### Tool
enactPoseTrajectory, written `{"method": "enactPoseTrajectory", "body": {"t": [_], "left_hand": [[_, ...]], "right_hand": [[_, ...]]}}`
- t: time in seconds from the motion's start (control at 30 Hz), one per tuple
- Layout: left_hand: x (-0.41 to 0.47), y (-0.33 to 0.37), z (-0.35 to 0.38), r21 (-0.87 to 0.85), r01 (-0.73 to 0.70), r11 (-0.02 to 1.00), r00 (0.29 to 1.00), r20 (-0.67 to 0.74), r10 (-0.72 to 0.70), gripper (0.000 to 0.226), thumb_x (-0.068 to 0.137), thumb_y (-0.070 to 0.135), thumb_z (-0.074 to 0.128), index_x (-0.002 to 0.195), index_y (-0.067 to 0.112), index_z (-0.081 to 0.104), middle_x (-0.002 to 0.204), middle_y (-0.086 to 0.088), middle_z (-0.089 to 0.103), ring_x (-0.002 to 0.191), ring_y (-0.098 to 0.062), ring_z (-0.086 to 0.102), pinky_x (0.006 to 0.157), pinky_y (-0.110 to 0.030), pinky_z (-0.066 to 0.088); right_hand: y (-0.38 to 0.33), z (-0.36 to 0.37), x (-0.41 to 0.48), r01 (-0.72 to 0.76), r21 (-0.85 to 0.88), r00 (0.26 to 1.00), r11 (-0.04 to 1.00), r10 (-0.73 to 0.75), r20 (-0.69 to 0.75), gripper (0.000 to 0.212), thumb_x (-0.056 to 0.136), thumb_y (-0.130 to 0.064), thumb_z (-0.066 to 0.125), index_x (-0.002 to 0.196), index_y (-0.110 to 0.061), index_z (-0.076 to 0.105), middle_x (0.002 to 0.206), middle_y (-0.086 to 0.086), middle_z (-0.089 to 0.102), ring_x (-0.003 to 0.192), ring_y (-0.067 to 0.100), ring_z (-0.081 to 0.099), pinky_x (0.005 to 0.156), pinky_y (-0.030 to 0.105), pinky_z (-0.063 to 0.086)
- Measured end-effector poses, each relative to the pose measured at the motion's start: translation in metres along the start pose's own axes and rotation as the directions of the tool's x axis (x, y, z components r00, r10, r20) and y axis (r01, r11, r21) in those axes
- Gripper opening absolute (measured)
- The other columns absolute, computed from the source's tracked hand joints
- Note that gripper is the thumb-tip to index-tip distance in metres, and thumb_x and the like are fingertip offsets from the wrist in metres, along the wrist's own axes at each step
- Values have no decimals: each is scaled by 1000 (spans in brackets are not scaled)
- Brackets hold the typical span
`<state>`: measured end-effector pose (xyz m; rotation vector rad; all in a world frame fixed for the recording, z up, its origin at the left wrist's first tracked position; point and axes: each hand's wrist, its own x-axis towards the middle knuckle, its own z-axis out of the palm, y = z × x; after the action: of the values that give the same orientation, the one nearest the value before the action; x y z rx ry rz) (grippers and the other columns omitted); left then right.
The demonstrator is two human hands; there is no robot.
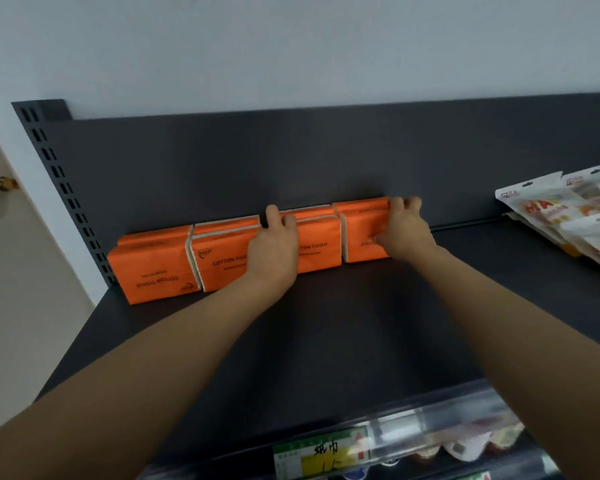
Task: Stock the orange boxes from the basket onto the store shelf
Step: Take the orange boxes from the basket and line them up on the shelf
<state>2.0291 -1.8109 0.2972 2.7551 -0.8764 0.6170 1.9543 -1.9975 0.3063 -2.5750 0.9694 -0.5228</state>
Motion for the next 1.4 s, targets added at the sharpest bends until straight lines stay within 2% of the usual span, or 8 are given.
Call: {"method": "enactPoseTrajectory", "body": {"t": [0.2, 0.4, 0.6, 0.7, 0.87, 1.03, 1.2, 1.4], "left_hand": [[5, 3, 2, 63, -26, 998, 1000, -13, 27, 39, 88, -3, 50, 125, 1, 41, 136, -18, 33, 98, -32, 62, 68, -36, 51], [-1, -1, -2, 43, -56, 998, 998, -9, 56, 46, 87, 2, 58, 128, 4, 39, 139, -17, 31, 94, -30, 63, 60, -31, 43], [-23, -8, -22, -17, -137, 990, 990, -35, 136, 40, 87, -3, 50, 125, 5, 41, 132, -16, 37, 92, -31, 61, 61, -33, 39], [-38, -14, -34, -41, -226, 973, 974, -42, 224, 35, 88, 0, 49, 122, 5, 46, 124, -14, 47, 102, -30, 56, 70, -35, 43], [-72, -23, -60, -95, -343, 935, 939, -43, 341, 26, 91, 9, 49, 117, 7, 51, 120, -11, 54, 110, -30, 52, 82, -38, 45], [-119, -41, -90, -221, -418, 881, 907, -46, 419, 25, 92, 13, 48, 116, 8, 54, 120, -11, 55, 113, -30, 52, 85, -41, 44], [-179, -43, -112, -324, -522, 789, 844, -61, 533, 22, 89, 13, 52, 111, 7, 54, 117, -13, 55, 110, -33, 53, 84, -44, 44], [-254, -14, -110, -417, -633, 652, 732, -49, 680, 21, 89, 10, 50, 110, 7, 55, 113, -14, 55, 105, -34, 55, 76, -40, 40]], "right_hand": [[-2, 5, -5, -3, 26, 998, 1000, 5, -70, 59, 85, -7, 66, 133, -9, 33, 142, 17, 17, 87, 35, 58, 70, 37, 47], [-7, 2, -12, -31, 25, 997, 999, 33, -75, 53, 87, 1, 59, 133, -7, 33, 140, 18, 19, 75, 28, 49, 69, 33, 46], [-20, -5, -39, -42, 66, 991, 997, 50, -123, 58, 85, 11, 47, 137, -6, 29, 149, 18, 12, 88, 38, 59, 67, 35, 43], [-30, -7, -55, -8, 38, 984, 999, 14, -177, 52, 85, 9, 46, 134, -4, 35, 146, 17, 21, 93, 39, 60, 67, 36, 44], [-54, -13, -95, 44, 15, 980, 999, -40, -195, 43, 88, 2, 45, 130, -6, 50, 135, 14, 47, 109, 36, 56, 85, 39, 47], [-78, -19, -164, 67, 21, 966, 998, -59, -253, 36, 88, -7, 46, 122, -8, 58, 122, 15, 61, 106, 36, 58, 85, 39, 49], [-78, -28, -251, 78, -100, 951, 992, -104, -293, 28, 92, -13, 48, 116, -6, 62, 115, 18, 62, 104, 38, 58, 81, 41, 46], [-40, -38, -351, -75, -146, 961, 986, 32, -276, 27, 90, -12, 50, 113, -6, 63, 112, 19, 66, 102, 36, 62, 81, 37, 49]]}}
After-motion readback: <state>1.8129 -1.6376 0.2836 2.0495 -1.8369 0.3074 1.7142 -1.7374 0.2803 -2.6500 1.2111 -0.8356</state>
